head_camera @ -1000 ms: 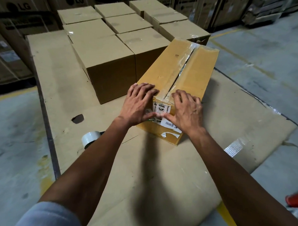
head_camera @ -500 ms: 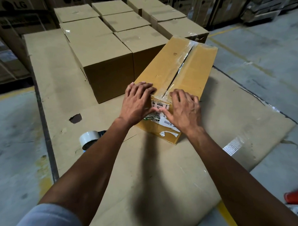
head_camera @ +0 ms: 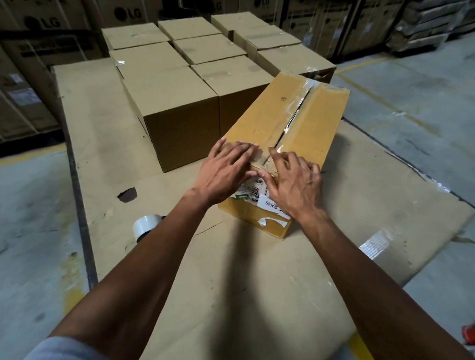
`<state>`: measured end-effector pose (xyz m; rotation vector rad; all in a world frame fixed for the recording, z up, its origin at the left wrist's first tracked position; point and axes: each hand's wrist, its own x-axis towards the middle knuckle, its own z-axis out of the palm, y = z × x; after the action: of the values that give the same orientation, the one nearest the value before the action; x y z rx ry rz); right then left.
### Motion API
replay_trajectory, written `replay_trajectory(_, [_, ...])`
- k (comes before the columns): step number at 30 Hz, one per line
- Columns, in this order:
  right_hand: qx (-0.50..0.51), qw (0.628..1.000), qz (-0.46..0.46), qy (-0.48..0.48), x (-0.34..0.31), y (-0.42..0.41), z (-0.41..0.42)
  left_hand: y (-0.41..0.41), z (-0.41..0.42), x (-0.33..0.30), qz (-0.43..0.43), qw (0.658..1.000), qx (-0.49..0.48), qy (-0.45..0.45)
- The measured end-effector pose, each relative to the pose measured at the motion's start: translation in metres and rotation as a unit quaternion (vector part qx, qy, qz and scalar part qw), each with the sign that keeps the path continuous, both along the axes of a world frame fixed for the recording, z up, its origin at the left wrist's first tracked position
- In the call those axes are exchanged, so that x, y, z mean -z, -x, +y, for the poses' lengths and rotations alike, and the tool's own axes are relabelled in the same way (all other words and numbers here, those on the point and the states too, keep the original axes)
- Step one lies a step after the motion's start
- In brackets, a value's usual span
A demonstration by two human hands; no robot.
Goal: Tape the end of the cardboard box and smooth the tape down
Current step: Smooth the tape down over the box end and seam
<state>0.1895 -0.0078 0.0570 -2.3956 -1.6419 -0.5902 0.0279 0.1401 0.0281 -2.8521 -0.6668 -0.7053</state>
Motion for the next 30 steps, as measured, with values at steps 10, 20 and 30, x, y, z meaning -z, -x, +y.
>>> replay_trajectory(10, [-0.014, 0.998, 0.015, 0.067, 0.005, -0.002, 0.003, -0.002, 0.008, -0.006, 0.033, 0.998, 0.061, 0.007])
replay_trajectory(20, [-0.029, 0.993, 0.039, 0.108, 0.003, 0.0, 0.0, -0.004, -0.005, -0.011, 0.036, 0.997, 0.063, 0.001])
replay_trajectory(30, [-0.087, 0.989, 0.064, 0.101, -0.001, 0.008, 0.002, -0.002, -0.011, -0.016, 0.041, 0.997, 0.065, 0.024])
